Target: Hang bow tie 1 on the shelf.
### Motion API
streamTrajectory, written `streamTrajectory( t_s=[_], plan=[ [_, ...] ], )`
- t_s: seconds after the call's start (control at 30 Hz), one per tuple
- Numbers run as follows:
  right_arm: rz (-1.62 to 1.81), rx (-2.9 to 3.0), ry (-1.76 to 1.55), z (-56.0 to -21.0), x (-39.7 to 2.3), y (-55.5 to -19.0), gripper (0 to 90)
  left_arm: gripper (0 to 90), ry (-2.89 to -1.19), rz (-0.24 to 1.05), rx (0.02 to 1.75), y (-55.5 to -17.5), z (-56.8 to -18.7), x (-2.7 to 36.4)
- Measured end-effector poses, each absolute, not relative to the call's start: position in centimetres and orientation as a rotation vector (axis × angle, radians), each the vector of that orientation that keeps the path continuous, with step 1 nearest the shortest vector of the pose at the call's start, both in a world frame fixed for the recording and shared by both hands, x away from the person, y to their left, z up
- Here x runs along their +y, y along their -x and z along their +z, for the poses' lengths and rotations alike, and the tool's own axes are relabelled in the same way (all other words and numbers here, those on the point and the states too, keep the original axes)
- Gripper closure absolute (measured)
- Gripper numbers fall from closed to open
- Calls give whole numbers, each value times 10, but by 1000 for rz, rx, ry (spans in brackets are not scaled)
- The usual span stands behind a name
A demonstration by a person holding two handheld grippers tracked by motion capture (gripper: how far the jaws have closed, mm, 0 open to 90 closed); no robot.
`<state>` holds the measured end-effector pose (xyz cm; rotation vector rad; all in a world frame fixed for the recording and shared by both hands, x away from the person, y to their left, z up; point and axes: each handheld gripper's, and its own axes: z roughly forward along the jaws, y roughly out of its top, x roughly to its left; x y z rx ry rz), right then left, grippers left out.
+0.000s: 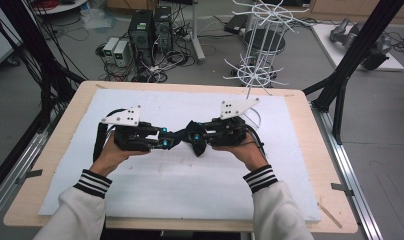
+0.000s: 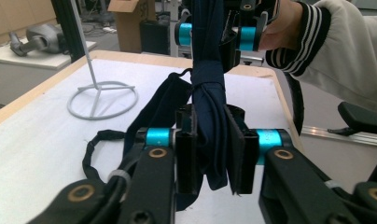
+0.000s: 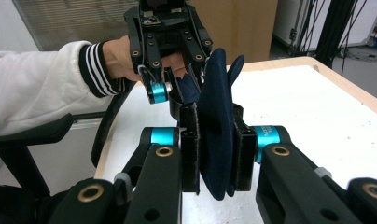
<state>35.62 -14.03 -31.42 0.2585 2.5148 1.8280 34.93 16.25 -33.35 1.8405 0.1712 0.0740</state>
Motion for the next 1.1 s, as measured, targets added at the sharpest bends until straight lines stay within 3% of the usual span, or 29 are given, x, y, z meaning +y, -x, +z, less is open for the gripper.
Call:
streamTrajectory(
  t_s=[0.1, 0.2, 0.3, 0.33, 0.4, 0.83, 1.1],
  plan=[
    [1812, 2517, -259, -314, -141, -356, 785, 666, -1825, 107, 189, -349, -334, 163],
    [1817, 2492, -273, -313, -145, -356, 785, 403, -1819, 132, 232, -349, -333, 164],
    [1810, 2474, -293, -312, -148, -356, 785, 237, -1795, 170, 277, -351, -334, 166],
    [1810, 2474, -293, -312, -148, -356, 785, 237, -1791, 184, 298, -351, -334, 166],
    [1814, 2460, -298, -311, -151, -356, 784, 140, -1781, 203, 312, -352, -335, 168],
    [1817, 2368, -357, -305, -165, -355, 782, 121, -1735, 295, 403, -350, -341, 188],
    [1805, 2277, -421, -300, -177, -352, 782, 122, -1653, 384, 491, -339, -349, 219]
  ],
)
